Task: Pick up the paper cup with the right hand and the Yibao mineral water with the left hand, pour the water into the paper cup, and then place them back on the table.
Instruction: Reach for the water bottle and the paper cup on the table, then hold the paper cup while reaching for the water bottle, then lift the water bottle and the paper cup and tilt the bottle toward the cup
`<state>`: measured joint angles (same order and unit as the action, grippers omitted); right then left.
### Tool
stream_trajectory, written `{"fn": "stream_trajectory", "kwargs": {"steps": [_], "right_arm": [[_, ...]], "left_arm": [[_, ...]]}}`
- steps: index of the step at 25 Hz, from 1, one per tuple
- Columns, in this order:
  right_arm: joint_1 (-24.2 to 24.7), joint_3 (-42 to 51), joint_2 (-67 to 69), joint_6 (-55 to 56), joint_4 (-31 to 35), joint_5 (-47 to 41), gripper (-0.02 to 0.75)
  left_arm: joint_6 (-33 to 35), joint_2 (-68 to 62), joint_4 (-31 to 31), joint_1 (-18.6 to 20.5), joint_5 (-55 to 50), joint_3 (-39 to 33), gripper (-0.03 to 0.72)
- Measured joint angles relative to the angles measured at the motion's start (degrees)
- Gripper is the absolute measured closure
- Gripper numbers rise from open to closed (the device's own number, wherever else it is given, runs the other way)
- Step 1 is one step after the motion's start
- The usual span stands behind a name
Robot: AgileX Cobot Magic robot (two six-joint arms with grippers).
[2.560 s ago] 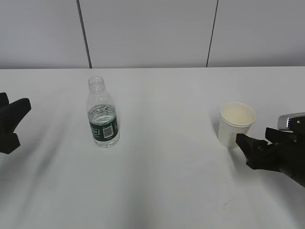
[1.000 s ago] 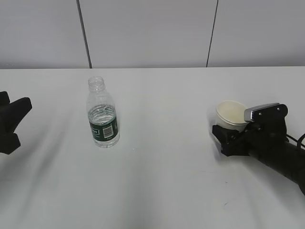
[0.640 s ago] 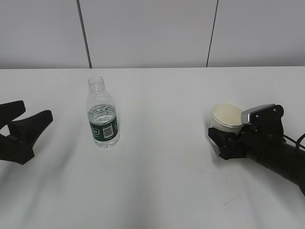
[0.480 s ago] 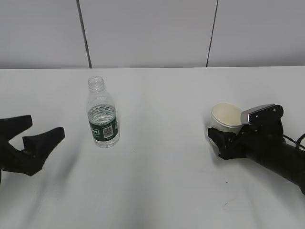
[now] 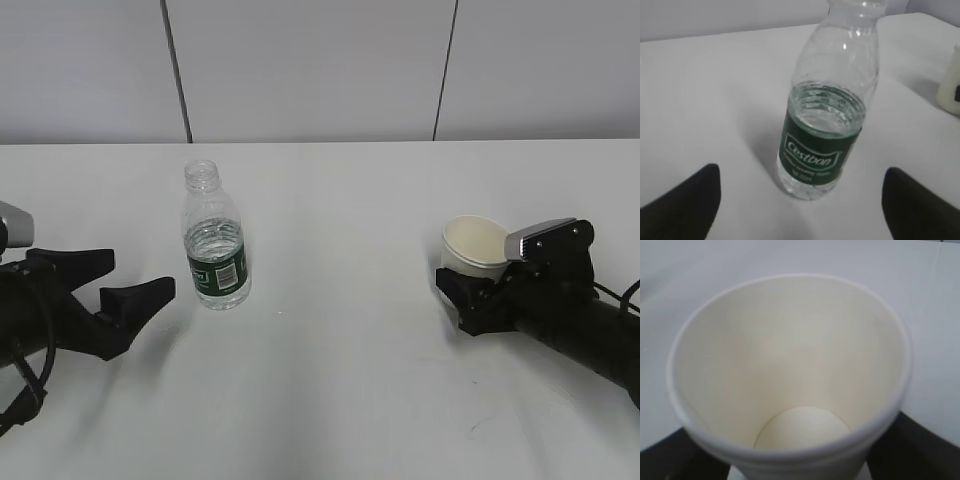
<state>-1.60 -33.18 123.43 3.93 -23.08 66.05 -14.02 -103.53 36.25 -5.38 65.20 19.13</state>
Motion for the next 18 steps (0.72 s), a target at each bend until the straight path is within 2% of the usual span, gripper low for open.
{"fn": "stream_trajectory", "kwargs": {"steps": [6,9,18], "right_arm": [[0.0,-0.27,0.13,0.0,-0.04,0.0,0.187],[0.0,-0.27,0.13,0.0,-0.13,0.0,0.187],[0.0,-0.36,0.13,0.0,-1.68,0.0,0.187]], "left_arm": [[0.0,-4.47,0.3,-3.65,0.05,5.92,0.093],[0.06,-7.15,-2.6,-6.12,0.11,8.73,0.093],[0.18,-14.74,-5.05,-9.54,0.15,18.47,0.095]]}}
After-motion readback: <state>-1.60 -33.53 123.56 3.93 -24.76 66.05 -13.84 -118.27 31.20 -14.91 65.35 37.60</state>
